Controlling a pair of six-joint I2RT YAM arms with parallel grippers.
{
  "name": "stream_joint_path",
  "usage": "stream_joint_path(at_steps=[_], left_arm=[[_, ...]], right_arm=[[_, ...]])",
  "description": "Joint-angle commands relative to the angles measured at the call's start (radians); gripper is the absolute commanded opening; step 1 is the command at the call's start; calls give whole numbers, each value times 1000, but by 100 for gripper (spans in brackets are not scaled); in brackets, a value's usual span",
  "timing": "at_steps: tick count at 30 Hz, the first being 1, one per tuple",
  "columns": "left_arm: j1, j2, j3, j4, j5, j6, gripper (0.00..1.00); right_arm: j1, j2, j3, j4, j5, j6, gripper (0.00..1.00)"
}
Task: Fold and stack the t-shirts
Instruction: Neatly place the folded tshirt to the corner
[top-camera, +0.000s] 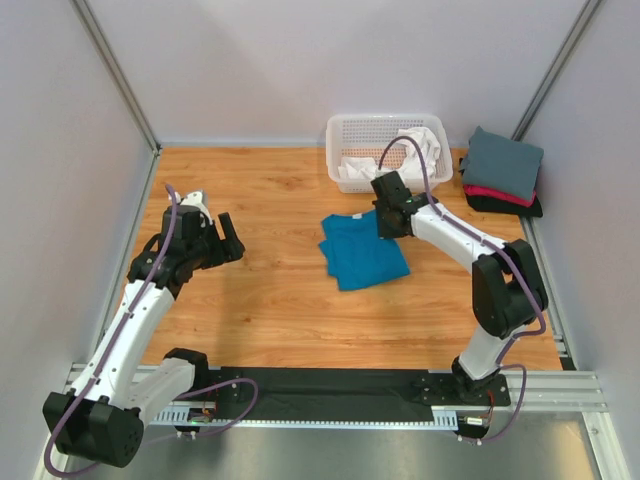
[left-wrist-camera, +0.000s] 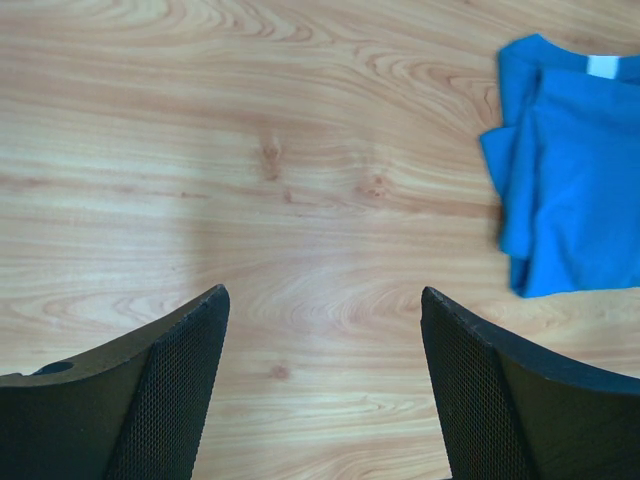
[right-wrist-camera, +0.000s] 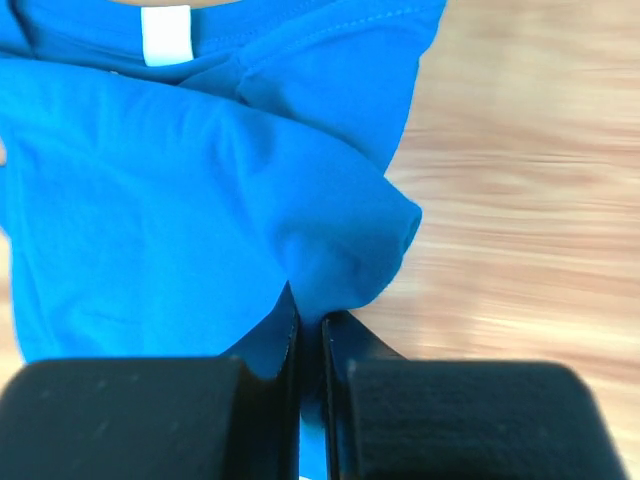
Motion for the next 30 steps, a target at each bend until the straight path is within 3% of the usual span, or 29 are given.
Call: stream_joint_path(at_steps=[1,9,18,23,30], left_arm=[[11,5,58,13,28,76,84],[11,-24,39,-9,-10,88,84],[11,-21,38,-4,0,85,84],[11,34,70,-26,2,90,84],[20,216,200,-38,-15,62,84]], right_arm=[[-69,-53,32,-106,284,-173,0],[-289,-81,145,-68,148,-488,0],[-344,32,323,5,284,-873,0],[-363,111,389,110,320,-969,0],[-406,227,639,53,258,-1067,0]])
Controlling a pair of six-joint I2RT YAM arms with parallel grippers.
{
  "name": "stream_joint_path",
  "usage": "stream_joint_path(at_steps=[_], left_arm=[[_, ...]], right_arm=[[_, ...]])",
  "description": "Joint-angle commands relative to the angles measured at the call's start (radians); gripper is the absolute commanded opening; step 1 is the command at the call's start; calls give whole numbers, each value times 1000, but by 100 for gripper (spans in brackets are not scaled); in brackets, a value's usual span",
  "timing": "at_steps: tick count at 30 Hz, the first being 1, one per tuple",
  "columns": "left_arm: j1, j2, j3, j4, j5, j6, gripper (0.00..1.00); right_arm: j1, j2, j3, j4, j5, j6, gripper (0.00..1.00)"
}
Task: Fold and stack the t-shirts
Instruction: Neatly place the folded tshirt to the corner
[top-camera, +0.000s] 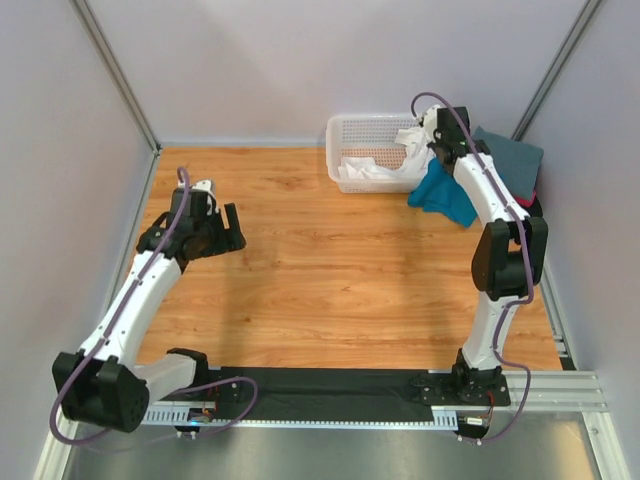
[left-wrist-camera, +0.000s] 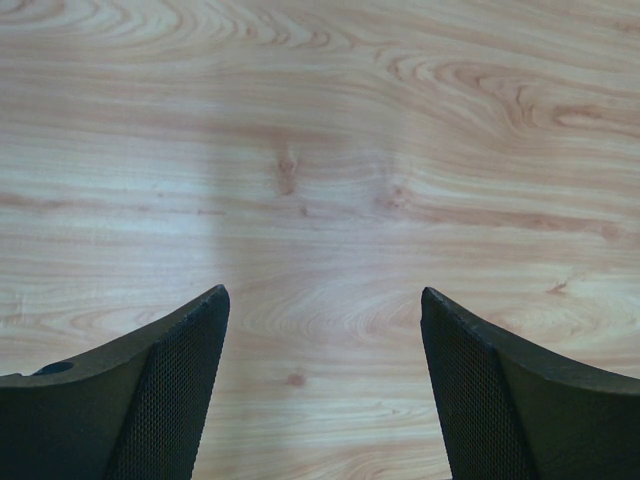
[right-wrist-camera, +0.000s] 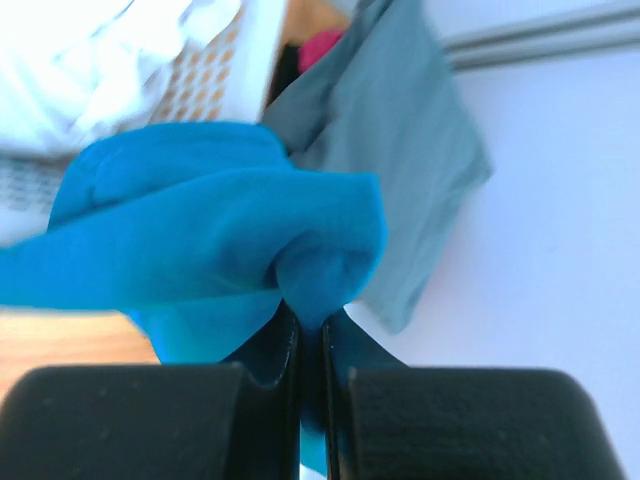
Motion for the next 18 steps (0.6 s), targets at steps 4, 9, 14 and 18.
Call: stream_joint_path(at_steps=[4,9,14,18], left_arm=[[12,169,189,-35,-4,-16,84],[15,308,330,-87,-39,1,84],[20,410,436,-105,-48,-17,84],[21,517,550,-120,-43,-22,84]], right_arm=[[-40,68,159,126,48,-238,1],[-100,101,128,179,-8,-264,0],[-167,144,199,176,16,-278,1],[-195,168,258,145,-3,-290,1]])
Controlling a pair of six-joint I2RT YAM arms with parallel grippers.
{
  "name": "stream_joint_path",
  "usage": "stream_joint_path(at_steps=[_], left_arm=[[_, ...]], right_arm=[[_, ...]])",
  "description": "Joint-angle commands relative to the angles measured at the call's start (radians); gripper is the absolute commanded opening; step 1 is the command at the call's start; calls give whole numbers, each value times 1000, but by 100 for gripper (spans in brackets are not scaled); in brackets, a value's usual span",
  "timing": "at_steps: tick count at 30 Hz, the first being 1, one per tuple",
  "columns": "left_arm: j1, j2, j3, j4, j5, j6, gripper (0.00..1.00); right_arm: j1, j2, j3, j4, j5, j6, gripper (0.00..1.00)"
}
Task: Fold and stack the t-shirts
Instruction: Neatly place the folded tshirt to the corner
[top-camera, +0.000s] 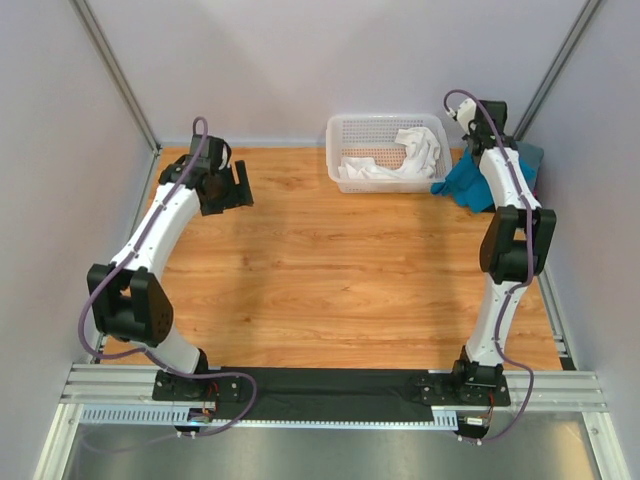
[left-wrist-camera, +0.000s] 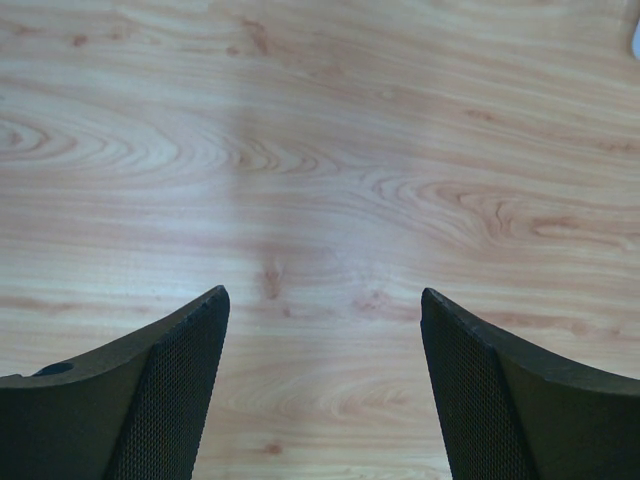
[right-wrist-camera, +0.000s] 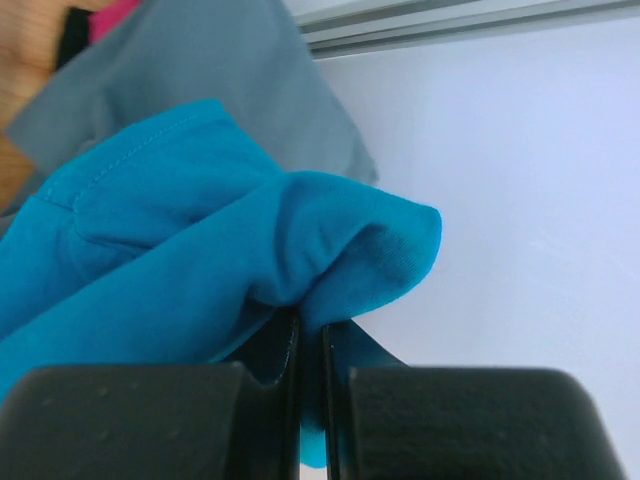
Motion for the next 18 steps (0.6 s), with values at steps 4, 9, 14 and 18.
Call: stream_joint_path(at_steps=[4,9,14,18], left_arm=[[7,143,203,-90,-26,-6,84],[7,260,356,-158,-26,-32,84],[7,366,557,-256,-15,-53,84],[7,354,580,-288,-35,-79,83]], right_arm=[[-17,32,90,97,51,-126,0],[-26,46,175,118,55,-81,0],[-37,147,263,246,86,-106,0],[-49,214,334,320,138,-109,0]])
